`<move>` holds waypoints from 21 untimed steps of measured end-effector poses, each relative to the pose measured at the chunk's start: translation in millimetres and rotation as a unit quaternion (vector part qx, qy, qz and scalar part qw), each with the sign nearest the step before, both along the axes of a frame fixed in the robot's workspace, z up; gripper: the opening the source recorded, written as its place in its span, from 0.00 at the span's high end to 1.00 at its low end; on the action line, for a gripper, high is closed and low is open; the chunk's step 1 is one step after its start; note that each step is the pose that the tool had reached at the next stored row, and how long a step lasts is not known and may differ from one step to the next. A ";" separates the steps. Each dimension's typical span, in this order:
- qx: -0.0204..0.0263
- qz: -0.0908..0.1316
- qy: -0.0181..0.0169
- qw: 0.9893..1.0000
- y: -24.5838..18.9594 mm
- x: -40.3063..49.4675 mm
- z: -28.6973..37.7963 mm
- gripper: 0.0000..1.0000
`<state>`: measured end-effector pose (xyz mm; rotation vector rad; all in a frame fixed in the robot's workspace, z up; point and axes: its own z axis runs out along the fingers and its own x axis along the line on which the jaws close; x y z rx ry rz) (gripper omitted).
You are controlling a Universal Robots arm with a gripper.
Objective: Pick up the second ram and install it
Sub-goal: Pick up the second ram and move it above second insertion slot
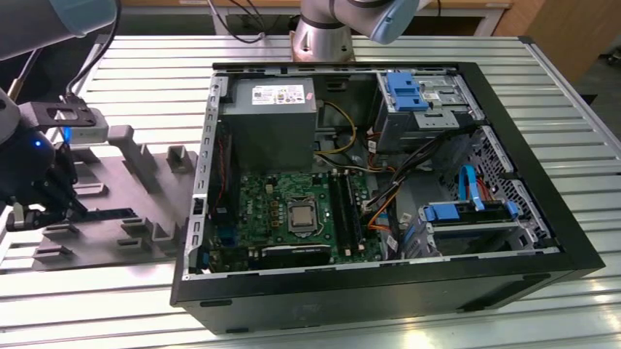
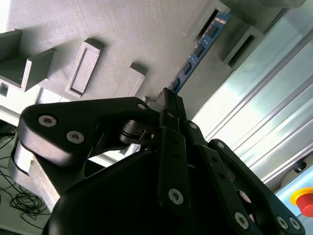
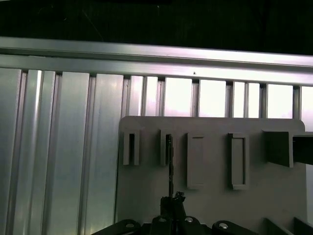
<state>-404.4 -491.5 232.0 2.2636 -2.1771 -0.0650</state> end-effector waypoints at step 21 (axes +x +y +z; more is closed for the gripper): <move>0.001 0.000 0.000 1.000 0.0 0.0 7.4 0.88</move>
